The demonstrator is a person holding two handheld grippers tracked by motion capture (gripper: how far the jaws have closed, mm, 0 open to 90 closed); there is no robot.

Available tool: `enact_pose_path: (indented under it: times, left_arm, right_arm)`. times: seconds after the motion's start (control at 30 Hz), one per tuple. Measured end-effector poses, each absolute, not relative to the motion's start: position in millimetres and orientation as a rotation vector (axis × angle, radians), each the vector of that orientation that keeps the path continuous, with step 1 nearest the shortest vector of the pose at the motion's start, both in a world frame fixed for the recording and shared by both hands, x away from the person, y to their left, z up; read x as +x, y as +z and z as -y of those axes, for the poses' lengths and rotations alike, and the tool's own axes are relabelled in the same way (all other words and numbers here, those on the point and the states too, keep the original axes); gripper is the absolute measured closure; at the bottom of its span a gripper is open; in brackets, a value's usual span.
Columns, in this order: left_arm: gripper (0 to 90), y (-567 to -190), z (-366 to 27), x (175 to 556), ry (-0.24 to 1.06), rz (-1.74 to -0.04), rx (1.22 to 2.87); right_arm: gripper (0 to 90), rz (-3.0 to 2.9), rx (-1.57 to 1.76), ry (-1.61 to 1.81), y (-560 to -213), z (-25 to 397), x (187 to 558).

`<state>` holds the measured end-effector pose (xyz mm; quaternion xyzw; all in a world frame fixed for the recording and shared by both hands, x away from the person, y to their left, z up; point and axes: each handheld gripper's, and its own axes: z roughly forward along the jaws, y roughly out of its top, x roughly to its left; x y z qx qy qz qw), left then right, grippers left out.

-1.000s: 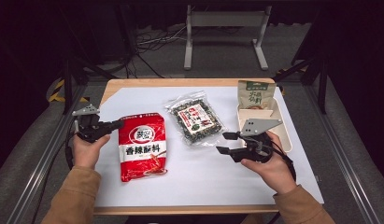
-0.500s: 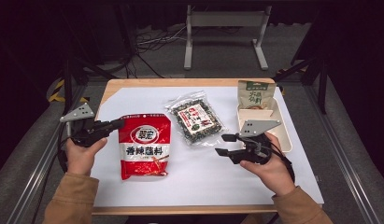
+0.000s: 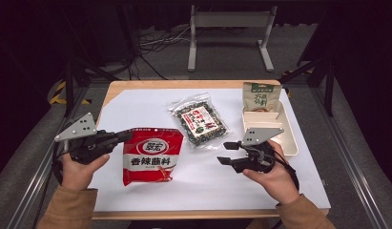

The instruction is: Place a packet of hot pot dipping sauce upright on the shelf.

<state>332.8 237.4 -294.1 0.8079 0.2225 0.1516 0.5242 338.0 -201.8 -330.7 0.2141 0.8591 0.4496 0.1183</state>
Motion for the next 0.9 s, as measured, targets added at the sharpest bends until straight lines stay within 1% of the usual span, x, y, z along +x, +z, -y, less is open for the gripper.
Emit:
enact_pose_path:
  times: [0.23, 0.4, 0.63, 0.7, 0.9]
  left_arm:
    - [90.0, -286.5, -230.9, 315.7, 0.402, -0.428, 1.942]
    - [90.0, -283.2, -229.3, 312.2, 0.418, -0.412, 1.930]
    - [90.0, -280.6, -227.4, 310.1, 0.382, -0.387, 1.896]
    - [90.0, -280.8, -225.4, 309.7, 0.371, -0.378, 1.892]
    - [90.0, -278.8, -216.5, 305.1, 0.344, -0.334, 1.890]
  right_arm:
    - [46.5, -2.535, 0.597, 1.355, -331.4, 193.6, 336.8]
    - [45.8, -2.539, 0.567, 1.359, -332.7, 187.6, 336.1]
    - [43.8, -2.550, 0.554, 1.353, -337.0, 177.1, 337.1]
    - [42.4, -2.558, 0.547, 1.357, -340.9, 170.1, 336.2]
    - [41.7, -2.579, 0.526, 1.367, -354.0, 151.8, 334.1]
